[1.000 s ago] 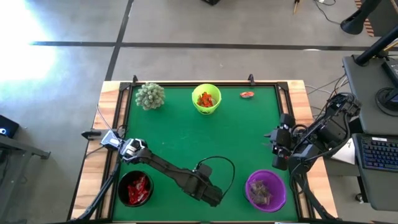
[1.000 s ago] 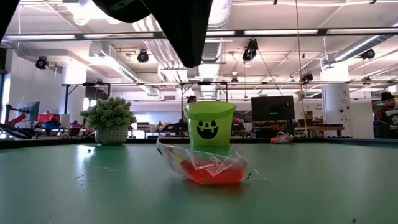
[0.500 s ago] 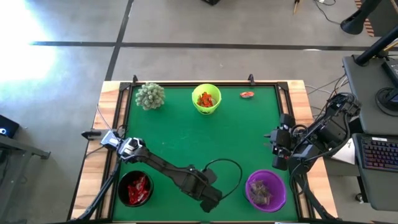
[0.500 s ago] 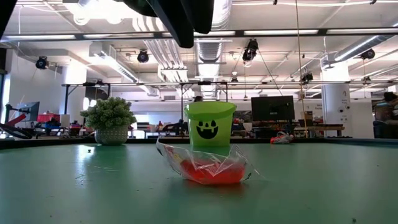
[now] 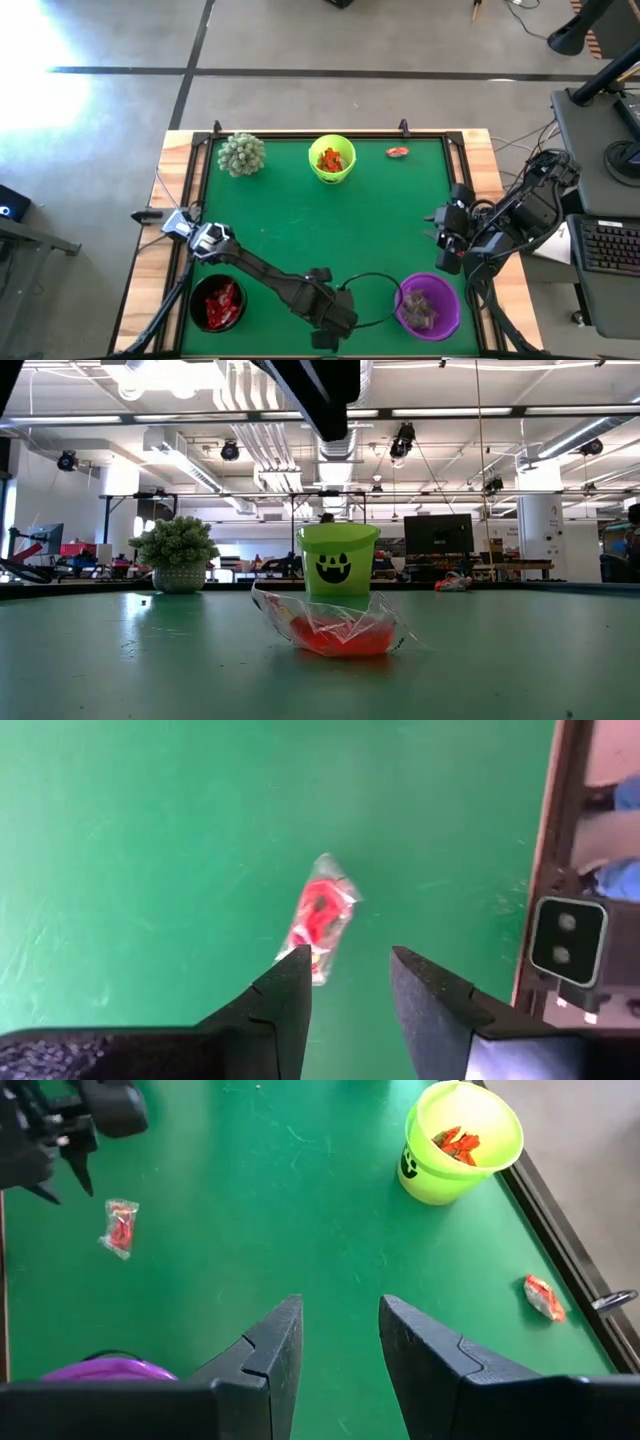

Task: Organize candy in baskets
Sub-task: Put the red candy into the violet bucket

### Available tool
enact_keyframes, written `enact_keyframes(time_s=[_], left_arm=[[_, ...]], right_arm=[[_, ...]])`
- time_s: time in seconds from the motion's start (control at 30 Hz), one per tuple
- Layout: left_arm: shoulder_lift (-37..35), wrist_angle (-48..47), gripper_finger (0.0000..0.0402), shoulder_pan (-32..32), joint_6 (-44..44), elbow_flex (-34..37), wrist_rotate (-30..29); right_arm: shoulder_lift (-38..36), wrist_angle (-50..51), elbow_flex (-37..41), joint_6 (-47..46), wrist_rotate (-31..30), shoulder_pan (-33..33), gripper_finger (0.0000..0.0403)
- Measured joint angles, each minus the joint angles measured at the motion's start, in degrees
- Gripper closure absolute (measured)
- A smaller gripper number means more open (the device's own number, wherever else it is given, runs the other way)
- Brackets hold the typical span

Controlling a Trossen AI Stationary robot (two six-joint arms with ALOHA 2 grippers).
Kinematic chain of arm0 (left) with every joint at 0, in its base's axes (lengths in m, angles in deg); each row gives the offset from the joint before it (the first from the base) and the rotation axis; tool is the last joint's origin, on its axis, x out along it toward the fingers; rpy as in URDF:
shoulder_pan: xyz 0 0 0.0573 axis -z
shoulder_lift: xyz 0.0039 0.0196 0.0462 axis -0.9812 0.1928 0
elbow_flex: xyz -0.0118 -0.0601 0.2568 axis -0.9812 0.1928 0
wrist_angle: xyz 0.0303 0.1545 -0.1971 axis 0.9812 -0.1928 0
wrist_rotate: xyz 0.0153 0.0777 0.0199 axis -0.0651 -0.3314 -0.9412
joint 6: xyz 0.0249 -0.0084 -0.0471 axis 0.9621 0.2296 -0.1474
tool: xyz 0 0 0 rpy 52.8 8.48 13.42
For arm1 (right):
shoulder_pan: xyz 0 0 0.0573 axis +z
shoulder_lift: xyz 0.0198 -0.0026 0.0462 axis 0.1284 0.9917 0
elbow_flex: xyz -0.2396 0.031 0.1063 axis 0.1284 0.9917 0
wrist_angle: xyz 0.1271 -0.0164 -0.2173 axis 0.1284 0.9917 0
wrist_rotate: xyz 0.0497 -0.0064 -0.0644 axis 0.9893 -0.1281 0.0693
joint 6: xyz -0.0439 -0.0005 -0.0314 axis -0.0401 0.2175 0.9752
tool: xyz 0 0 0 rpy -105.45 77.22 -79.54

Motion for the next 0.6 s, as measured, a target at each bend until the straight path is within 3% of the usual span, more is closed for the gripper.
enact_keyframes(time_s=[0.6], left_arm=[[0.5, 8.0, 0.028, -0.9, 4.2, 9.7, 1.1]], right_arm=[[0.0, -0.2, 0.0, -3.0, 0.0, 0.0, 0.0275]])
